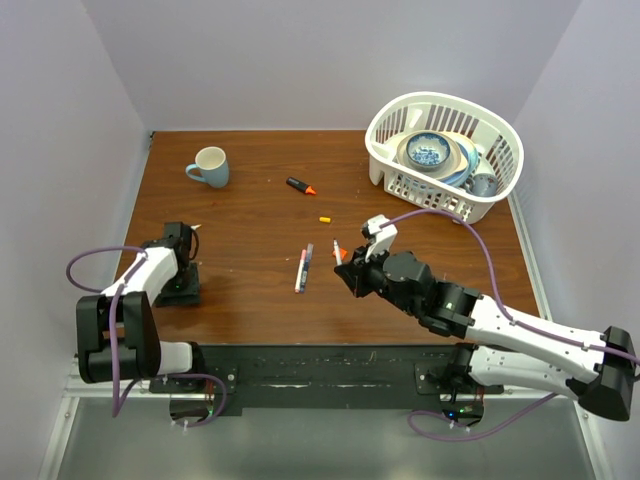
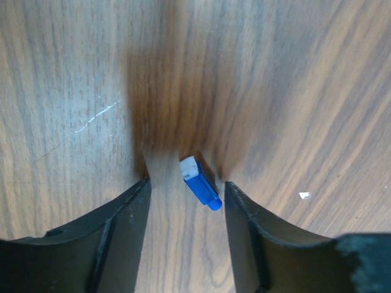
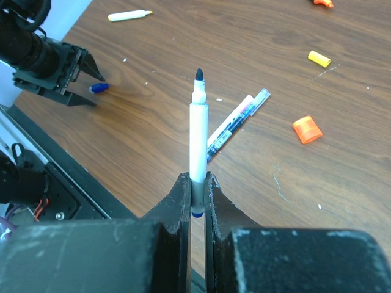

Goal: Insert the pens into the pen caps

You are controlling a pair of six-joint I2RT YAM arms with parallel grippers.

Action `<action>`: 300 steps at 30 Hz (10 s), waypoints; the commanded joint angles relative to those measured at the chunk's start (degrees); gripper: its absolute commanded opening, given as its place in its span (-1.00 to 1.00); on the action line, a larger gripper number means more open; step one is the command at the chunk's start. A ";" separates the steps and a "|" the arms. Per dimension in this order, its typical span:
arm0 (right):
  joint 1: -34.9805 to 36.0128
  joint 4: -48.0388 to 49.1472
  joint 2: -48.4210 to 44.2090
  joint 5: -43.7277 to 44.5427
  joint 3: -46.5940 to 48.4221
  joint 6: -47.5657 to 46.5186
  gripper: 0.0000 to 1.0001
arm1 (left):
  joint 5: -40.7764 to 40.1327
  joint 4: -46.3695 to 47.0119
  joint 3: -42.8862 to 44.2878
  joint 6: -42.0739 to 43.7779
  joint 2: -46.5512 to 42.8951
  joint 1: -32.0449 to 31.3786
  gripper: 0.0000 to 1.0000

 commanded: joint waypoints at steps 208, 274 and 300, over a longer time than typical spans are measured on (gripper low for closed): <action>1.11 17.19 11.15 -18.41 7.83 7.55 -1.00 | 49.00 72.64 -2.90 46.23 -31.29 -29.45 0.01; -14.19 10.95 16.87 -19.47 18.58 4.47 -0.99 | 39.16 79.07 -16.00 45.00 -17.93 -43.59 -1.00; -14.10 -5.40 -14.34 -14.29 -5.70 17.66 0.31 | 19.74 40.13 8.16 69.35 5.26 -30.32 -1.00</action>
